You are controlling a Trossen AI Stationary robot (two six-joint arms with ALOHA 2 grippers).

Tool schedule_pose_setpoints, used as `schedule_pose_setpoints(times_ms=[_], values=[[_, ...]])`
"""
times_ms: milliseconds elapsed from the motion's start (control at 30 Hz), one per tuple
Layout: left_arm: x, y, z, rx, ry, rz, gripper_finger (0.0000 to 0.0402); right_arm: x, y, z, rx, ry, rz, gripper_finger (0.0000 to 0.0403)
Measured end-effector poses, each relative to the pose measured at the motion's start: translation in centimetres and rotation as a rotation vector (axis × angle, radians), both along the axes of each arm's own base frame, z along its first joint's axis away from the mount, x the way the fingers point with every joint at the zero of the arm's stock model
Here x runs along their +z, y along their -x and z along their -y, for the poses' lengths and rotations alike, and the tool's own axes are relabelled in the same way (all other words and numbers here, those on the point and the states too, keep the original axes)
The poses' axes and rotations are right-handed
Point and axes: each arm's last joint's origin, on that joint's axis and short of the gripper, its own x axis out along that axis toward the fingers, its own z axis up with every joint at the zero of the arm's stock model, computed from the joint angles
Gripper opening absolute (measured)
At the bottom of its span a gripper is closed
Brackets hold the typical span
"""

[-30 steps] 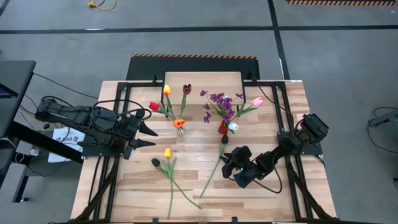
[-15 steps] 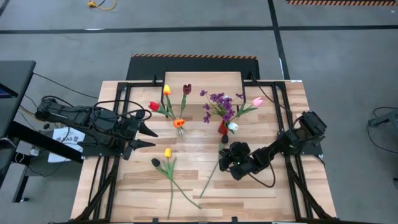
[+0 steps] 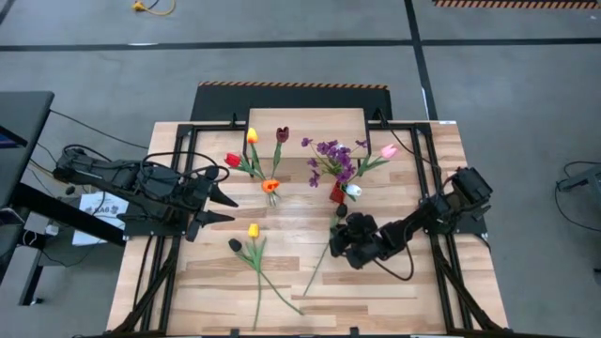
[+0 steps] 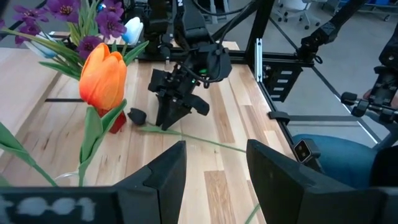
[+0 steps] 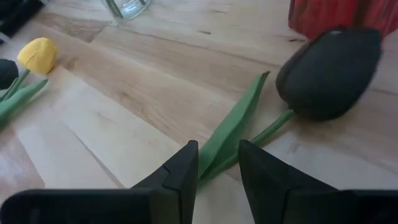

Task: Pick and place flowers into a vace then onto a shelf
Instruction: Put the right black flower into the transparent flower vase

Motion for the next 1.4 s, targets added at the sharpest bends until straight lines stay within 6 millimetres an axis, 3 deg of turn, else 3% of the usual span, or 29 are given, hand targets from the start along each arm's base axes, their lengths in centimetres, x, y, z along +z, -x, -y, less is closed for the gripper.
schedule_pose_setpoints(times_ms=[400, 900, 1100, 1300, 1400], values=[[0.0, 0.0, 0.0, 0.004, 0.006, -0.005, 0.0158, 0.0, 0.2, -0.6, 0.011, -0.027, 0.012, 0.0109], [0.0, 0.0, 0.0, 0.011, 0.018, -0.007, 0.0157, -0.2, -0.8, 1.4, -0.066, -0.116, 0.001, 0.0105], [0.0, 0.0, 0.0, 0.013, 0.023, -0.009, 0.0157, -0.5, -0.4, 1.6, -0.105, -0.169, -0.035, 0.0074], [0.0, 0.0, 0.0, 0.013, 0.023, -0.008, 0.0158, -0.6, -0.2, 1.7, -0.106, -0.175, -0.06, 0.0009], [0.0, 0.0, 0.0, 0.013, 0.023, -0.008, 0.0158, -0.7, -0.1, 1.6, -0.112, -0.197, -0.072, 0.0007]])
